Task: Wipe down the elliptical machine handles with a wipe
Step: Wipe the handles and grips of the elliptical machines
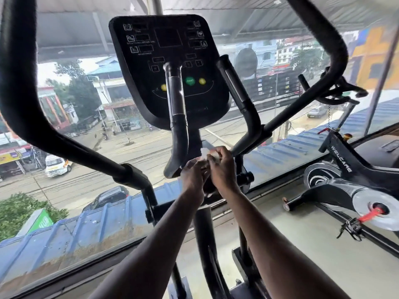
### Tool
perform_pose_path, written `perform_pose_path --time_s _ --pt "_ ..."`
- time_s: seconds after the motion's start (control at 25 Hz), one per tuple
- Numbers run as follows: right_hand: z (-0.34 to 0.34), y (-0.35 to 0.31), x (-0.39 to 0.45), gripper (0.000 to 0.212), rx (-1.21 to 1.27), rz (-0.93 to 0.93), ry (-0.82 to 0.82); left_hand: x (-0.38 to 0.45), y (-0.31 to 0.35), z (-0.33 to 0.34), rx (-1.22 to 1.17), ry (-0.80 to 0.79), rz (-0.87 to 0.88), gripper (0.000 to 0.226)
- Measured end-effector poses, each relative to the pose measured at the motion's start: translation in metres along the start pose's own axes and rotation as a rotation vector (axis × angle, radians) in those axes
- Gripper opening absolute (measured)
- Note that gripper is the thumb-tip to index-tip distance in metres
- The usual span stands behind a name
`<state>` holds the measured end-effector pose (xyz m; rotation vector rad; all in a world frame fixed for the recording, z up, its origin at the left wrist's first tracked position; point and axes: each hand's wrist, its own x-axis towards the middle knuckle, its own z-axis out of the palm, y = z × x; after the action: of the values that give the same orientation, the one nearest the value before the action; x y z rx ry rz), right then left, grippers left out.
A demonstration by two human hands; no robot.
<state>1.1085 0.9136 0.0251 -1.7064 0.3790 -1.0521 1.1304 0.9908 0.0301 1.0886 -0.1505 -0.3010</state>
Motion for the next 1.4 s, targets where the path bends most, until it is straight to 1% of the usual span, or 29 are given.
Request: perform_pose_path --time_s 0.08,0.12,0.16,0.24,0.32,0.36,0.4,0.48,0.52,0.56,0.64,0.76,0.84,0.88,0.92,1.0,1.08,1.12,1.16,1.24,1.32,1.36,1.4 --pt "-0.021 -0.009 0.012 0.010 -0.181 -0.246 0.064 -0.002 0.012 0.024 0.070 -0.053 0.053 0.006" --pt "-0.031 -0.015 0.018 0.016 -0.257 -0.383 0.078 -0.005 0.021 0.035 0.086 -0.089 0.082 0.007" --pt "-0.039 -0.020 0.025 0.026 -0.295 -0.487 0.057 -0.008 0.029 0.045 0.095 -0.141 0.096 0.012" --pt "-0.055 -0.035 0.042 0.042 -0.328 -0.575 -0.018 -0.014 0.044 0.065 0.130 -0.252 0.172 0.024" --pt "-0.071 -0.057 0.064 0.042 -0.344 -0.592 -0.008 -0.020 0.061 0.090 0.122 -0.300 0.267 0.030" --pt "-0.077 -0.068 0.077 0.038 -0.329 -0.601 0.035 -0.018 0.069 0.102 0.097 -0.313 0.301 0.028" --pt "-0.083 -0.081 0.091 0.035 -0.303 -0.616 0.112 -0.016 0.079 0.112 0.070 -0.315 0.318 0.025" --pt "-0.092 -0.101 0.114 0.032 -0.269 -0.580 0.305 -0.006 0.097 0.129 0.019 -0.284 0.308 0.024" --pt "-0.094 -0.106 0.123 0.033 -0.290 -0.533 0.359 0.001 0.102 0.134 -0.004 -0.264 0.284 0.027" --pt "-0.096 -0.108 0.133 0.035 -0.328 -0.481 0.362 0.007 0.106 0.137 -0.029 -0.256 0.247 0.031" --pt "-0.099 -0.108 0.148 0.040 -0.396 -0.392 0.270 0.016 0.109 0.141 -0.042 -0.251 0.184 0.040" --pt "-0.087 -0.115 0.156 0.041 -0.459 -0.334 0.124 0.020 0.110 0.144 -0.031 -0.280 0.131 0.050" --pt "-0.070 -0.109 0.144 0.046 -0.574 -0.403 0.044 0.022 0.112 0.146 -0.063 -0.315 0.097 0.055" --pt "-0.064 -0.099 0.137 0.052 -0.666 -0.459 0.028 0.022 0.114 0.146 -0.074 -0.323 0.088 0.058" --pt "-0.064 -0.088 0.130 0.056 -0.735 -0.476 0.014 0.025 0.115 0.146 -0.078 -0.323 0.083 0.061" --pt "-0.074 -0.080 0.135 0.050 -0.773 -0.339 -0.017 0.031 0.116 0.146 -0.050 -0.318 0.077 0.067" --pt "-0.077 -0.097 0.156 0.048 -0.757 -0.181 -0.059 0.034 0.117 0.148 -0.008 -0.292 0.076 0.071" --pt "-0.072 -0.108 0.164 0.051 -0.769 -0.171 -0.083 0.035 0.118 0.149 0.001 -0.279 0.066 0.073" --pt "-0.064 -0.116 0.166 0.059 -0.800 -0.214 -0.097 0.036 0.119 0.151 -0.008 -0.271 0.051 0.073" --pt "-0.046 -0.115 0.154 0.075 -0.932 -0.387 -0.073 0.038 0.123 0.152 -0.039 -0.257 0.026 0.075" --pt "-0.043 -0.097 0.137 0.078 -1.150 -0.593 -0.044 0.044 0.126 0.147 -0.039 -0.240 0.018 0.078" --pt "-0.046 -0.092 0.136 0.078 -1.224 -0.650 -0.029 0.047 0.127 0.144 -0.027 -0.232 0.022 0.079" --pt "-0.046 -0.093 0.141 0.079 -1.245 -0.659 -0.009 0.051 0.128 0.142 -0.017 -0.222 0.030 0.077"
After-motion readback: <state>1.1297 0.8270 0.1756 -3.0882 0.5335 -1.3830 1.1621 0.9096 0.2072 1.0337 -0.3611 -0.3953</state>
